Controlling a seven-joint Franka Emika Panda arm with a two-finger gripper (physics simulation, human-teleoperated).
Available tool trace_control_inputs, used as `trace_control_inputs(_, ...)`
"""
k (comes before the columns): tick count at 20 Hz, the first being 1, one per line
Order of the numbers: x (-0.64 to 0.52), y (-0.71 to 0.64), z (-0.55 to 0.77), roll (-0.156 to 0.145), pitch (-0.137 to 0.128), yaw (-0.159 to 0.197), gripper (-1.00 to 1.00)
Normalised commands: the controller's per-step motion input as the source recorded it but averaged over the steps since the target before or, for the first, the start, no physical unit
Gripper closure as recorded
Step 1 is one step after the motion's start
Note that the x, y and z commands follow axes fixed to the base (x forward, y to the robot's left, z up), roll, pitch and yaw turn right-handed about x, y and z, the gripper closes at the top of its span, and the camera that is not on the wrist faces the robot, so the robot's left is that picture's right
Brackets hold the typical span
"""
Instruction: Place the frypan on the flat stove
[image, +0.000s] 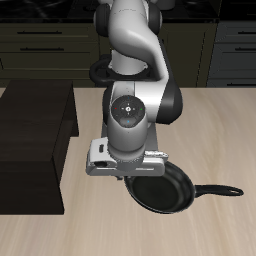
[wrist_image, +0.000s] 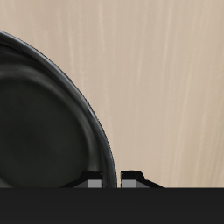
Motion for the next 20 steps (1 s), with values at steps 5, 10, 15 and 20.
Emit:
trace_control_inputs(5, -0.08, 0.29, 0.35, 0.074, -0.052, -0.016, 1.00)
trace_control_inputs(10, -0.14, 0.36, 0.39, 0.078, -0.058, -0.010, 1.00)
trace_control_inputs(15, -0.11, 0.22, 0.29, 0.058, -0.049, 0.001, 1.00)
trace_control_inputs(20, -0.16, 0.24, 0.36, 0.060, -0.054, 0.000, 1.00)
